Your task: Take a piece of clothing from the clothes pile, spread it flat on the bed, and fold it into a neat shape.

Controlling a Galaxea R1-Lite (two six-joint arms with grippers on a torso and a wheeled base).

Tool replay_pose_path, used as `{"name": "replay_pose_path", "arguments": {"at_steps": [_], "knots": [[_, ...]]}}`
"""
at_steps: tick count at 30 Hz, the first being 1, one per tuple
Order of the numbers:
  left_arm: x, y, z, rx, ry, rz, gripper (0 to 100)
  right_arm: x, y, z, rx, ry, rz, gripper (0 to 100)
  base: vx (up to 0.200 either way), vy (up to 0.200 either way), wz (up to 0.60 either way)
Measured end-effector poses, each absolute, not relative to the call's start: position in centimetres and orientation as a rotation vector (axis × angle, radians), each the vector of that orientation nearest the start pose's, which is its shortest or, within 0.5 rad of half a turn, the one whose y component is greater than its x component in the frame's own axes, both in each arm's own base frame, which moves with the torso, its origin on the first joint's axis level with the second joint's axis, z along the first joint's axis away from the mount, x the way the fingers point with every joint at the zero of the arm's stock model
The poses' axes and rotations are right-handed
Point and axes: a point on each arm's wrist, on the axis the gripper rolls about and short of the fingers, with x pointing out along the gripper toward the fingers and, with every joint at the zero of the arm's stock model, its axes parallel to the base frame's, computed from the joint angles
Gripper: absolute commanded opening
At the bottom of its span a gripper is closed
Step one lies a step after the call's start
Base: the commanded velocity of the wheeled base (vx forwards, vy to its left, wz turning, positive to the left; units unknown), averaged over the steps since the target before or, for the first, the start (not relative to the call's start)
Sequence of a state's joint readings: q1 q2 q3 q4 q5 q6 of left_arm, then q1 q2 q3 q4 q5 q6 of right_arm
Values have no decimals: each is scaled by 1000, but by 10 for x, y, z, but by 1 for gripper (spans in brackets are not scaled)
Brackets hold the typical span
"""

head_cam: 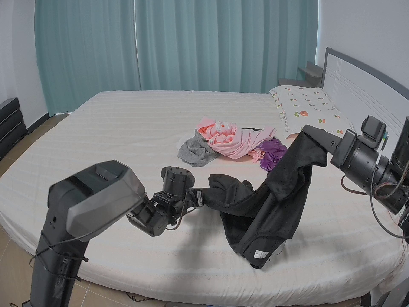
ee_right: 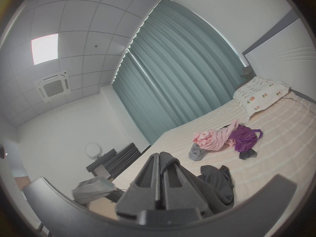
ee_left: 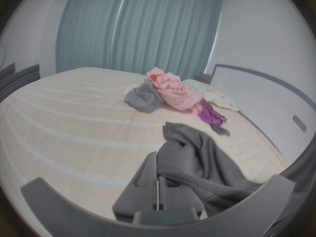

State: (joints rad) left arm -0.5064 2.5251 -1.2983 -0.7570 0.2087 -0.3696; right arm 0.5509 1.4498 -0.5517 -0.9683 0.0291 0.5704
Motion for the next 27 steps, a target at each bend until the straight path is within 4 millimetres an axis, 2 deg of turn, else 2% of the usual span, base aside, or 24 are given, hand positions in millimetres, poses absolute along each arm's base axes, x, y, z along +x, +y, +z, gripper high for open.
{"name": "replay_pose_path", "arguments": {"at_steps": [5, 9, 14, 19, 23, 25, 27], "knots": [[397, -203, 44, -305, 448, -168, 0, 228, 117, 211, 598, 109, 515, 0, 0, 0, 0], [384, -190, 89, -396, 418, -141, 0, 250, 117, 219, 621, 73, 490, 0, 0, 0, 0], [364, -170, 147, -486, 336, -111, 0, 277, 115, 257, 655, -83, 454, 0, 0, 0, 0], [337, -147, 198, -548, 236, -105, 0, 289, 111, 288, 678, -206, 423, 0, 0, 0, 0], [318, -135, 211, -565, 215, -100, 0, 293, 111, 288, 682, -212, 413, 0, 0, 0, 0], [309, -132, 209, -563, 230, -97, 0, 295, 111, 276, 678, -174, 399, 0, 0, 0, 0], [299, -130, 201, -560, 262, -94, 0, 295, 111, 255, 667, -102, 376, 0, 0, 0, 0]]}}
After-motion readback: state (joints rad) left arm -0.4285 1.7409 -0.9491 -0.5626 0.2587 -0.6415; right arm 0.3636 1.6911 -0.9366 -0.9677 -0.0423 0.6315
